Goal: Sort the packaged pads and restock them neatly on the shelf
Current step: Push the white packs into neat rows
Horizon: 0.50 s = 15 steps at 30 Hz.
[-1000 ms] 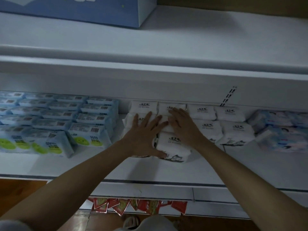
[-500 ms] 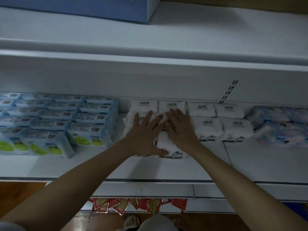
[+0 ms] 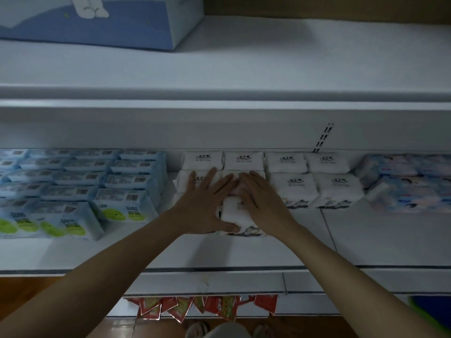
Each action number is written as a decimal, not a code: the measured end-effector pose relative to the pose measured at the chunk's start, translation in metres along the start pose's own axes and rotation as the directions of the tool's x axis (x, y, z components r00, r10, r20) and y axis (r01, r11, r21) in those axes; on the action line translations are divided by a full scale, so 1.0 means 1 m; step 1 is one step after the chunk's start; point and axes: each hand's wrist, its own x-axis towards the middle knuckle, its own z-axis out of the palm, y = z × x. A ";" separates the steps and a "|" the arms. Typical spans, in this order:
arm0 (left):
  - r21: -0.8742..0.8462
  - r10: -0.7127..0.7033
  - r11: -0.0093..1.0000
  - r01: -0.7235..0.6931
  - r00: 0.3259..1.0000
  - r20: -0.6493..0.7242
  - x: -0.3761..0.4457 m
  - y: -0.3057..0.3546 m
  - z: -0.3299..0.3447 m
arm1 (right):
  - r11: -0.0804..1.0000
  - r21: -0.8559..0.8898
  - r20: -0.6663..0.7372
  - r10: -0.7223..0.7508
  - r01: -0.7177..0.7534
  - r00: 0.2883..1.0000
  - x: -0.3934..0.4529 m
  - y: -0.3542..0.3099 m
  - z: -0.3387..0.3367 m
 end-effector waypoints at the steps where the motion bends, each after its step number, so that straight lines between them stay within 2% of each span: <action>1: -0.014 -0.003 1.000 0.003 1.000 -0.007 0.001 0.001 -0.002 | 0.999 0.033 -0.029 -0.008 0.009 1.000 -0.003 0.001 -0.010; 4: -0.061 -0.008 0.998 0.006 0.999 -0.040 0.013 0.018 -0.014 | 0.999 0.041 -0.081 -0.006 0.009 0.997 -0.011 0.018 -0.046; 6: -0.059 0.001 0.998 -0.003 0.999 -0.040 0.028 0.038 -0.022 | 0.999 -0.014 -0.003 0.038 -0.038 0.999 -0.013 0.043 -0.070; 9: -0.020 0.015 1.000 -0.016 0.999 -0.031 0.057 0.070 -0.030 | 0.963 -0.258 0.176 0.130 -0.082 0.976 -0.008 0.079 -0.098; 12: 0.021 -0.013 1.000 0.014 0.999 -0.029 0.085 0.087 -0.033 | 0.901 -0.434 0.268 0.141 -0.011 0.953 0.004 0.103 -0.108; 15: -0.008 -0.093 0.996 0.093 0.996 -0.016 0.100 0.084 -0.024 | 0.859 -0.509 0.289 0.108 0.057 0.951 0.016 0.112 -0.095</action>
